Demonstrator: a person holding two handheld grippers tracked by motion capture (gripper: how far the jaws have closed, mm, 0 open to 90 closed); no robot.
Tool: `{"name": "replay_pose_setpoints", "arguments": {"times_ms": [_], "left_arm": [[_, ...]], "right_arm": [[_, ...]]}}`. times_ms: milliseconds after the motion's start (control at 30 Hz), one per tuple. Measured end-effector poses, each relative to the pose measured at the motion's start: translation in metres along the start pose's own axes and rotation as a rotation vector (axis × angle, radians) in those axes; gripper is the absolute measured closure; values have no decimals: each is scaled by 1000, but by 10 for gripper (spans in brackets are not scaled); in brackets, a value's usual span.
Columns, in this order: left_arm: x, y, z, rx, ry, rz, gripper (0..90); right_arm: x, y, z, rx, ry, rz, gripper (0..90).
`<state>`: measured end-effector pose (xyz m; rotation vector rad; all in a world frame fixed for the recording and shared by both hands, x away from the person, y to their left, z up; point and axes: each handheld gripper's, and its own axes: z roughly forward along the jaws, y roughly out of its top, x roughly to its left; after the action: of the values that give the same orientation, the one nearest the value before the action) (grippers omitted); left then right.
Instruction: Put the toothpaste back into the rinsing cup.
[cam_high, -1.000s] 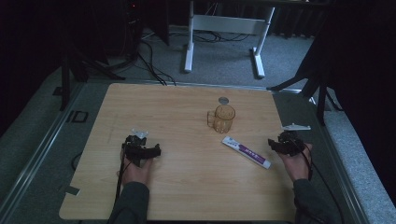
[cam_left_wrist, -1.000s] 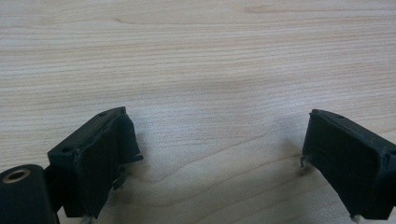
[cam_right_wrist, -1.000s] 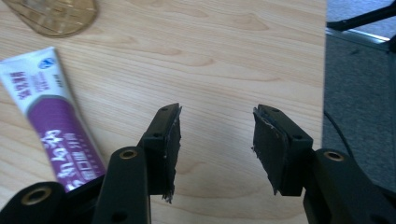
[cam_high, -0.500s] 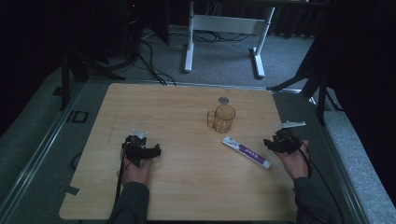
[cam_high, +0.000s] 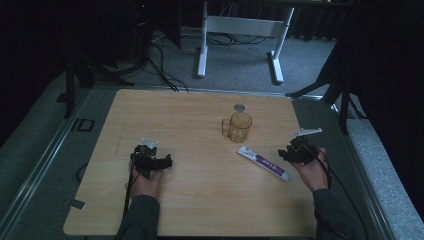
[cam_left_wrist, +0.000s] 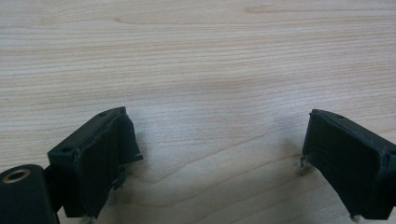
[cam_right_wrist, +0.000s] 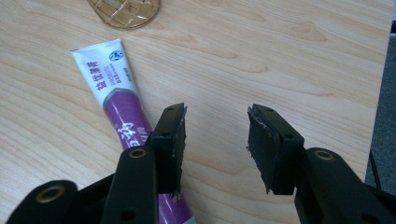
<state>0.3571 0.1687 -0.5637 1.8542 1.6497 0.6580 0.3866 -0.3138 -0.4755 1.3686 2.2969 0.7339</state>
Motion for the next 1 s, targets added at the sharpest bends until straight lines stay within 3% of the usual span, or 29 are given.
{"name": "replay_pose_setpoints", "arguments": {"times_ms": [600, 767, 1000], "left_arm": [[0, 0, 0, 0, 0, 0, 74], [0, 0, 0, 0, 0, 0, 74], [0, 0, 0, 0, 0, 0, 74]], "right_arm": [[15, 10, 2, 59, 21, -95, 573], [17, 13, 2, 72, 25, -102, 571], [25, 19, 6, 132, 38, -148, 568]]}}
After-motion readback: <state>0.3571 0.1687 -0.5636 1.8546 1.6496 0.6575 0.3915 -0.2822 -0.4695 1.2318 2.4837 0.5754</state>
